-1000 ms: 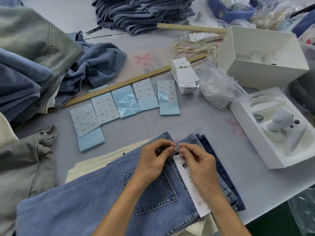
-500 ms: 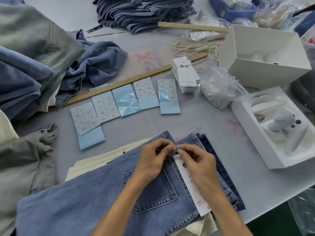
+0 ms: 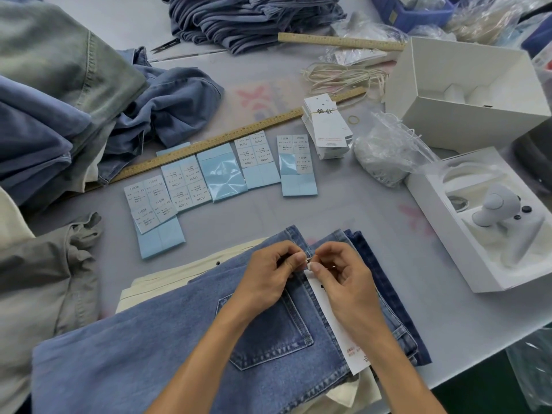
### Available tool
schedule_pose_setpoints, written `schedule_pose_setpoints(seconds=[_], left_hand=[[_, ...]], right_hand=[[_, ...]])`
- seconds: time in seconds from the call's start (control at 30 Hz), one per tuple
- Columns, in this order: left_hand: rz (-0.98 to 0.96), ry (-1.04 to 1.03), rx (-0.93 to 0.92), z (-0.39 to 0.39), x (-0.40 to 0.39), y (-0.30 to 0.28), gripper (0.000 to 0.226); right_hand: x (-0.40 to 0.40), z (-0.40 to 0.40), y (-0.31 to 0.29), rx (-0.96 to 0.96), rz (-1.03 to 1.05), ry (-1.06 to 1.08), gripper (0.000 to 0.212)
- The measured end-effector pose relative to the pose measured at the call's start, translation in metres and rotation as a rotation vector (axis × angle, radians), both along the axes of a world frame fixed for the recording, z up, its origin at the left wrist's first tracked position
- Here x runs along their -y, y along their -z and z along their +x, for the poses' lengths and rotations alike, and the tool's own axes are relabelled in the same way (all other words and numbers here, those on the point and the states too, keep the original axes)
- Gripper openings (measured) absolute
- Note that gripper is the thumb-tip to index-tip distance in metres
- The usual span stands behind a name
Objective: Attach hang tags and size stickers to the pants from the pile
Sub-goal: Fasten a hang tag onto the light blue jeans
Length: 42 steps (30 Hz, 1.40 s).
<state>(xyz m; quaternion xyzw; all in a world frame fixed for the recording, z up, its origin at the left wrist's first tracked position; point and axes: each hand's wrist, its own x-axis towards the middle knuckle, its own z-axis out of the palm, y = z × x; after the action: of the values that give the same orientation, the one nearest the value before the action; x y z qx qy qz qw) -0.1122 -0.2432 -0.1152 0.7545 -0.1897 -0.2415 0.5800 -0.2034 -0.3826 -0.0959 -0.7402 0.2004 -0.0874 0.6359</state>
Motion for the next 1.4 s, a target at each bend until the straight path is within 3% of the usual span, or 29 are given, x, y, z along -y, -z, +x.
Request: schedule_pose_setpoints(seconds=[1.07, 1.23, 1.4], left_hand=[[0.129, 0.314, 0.004, 0.027, -0.01, 0.0, 0.017], [0.259, 0.429, 0.168, 0.037, -0.005, -0.014, 0.015], [0.237, 0.502, 0.166, 0.049, -0.004, -0.024, 0.013]], right_hand=[[-0.001, -0.001, -0.001, -0.021, -0.091, -0.092, 0.022], [-0.002, -0.002, 0.002, -0.003, -0.087, -0.094, 0.025], [0.0, 0.0, 0.002, -0.008, 0.03, -0.06, 0.021]])
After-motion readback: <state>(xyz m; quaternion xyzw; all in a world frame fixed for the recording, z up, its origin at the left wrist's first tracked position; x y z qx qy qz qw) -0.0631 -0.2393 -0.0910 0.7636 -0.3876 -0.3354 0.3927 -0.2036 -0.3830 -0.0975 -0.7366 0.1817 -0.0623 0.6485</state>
